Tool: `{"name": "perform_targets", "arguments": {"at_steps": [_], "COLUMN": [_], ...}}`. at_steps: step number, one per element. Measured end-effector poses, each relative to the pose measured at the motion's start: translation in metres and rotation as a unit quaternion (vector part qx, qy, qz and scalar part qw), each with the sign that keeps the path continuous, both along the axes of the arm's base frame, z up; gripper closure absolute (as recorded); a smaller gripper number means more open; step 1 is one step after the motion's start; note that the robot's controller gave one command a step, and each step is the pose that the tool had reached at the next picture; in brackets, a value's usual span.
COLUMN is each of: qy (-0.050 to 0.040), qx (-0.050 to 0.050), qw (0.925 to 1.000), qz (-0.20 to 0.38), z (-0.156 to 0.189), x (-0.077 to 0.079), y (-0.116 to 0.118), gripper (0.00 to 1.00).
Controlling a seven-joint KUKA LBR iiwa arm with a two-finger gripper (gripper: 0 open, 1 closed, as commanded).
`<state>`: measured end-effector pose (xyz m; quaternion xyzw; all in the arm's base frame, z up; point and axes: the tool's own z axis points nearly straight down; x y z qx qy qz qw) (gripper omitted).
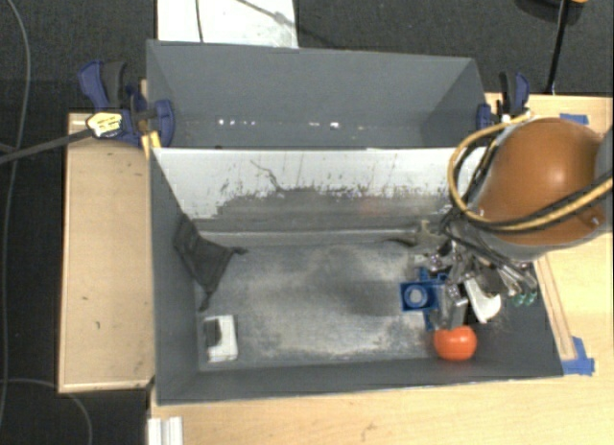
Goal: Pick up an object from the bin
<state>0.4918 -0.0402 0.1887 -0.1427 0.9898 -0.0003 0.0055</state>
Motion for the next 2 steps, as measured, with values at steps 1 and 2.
{"name": "perform_targets", "arguments": {"at_steps": [1, 2], "qy": [0.0001, 0.0035], "qx": [0.000, 0.001], "qw": [1.0000, 1.0000], "qz": [-0.001, 0.007], "z": [0.000, 0.041], "x": [0.000, -0.002], "y": [0.000, -0.011], "gripper": [1.00, 1.00]}}
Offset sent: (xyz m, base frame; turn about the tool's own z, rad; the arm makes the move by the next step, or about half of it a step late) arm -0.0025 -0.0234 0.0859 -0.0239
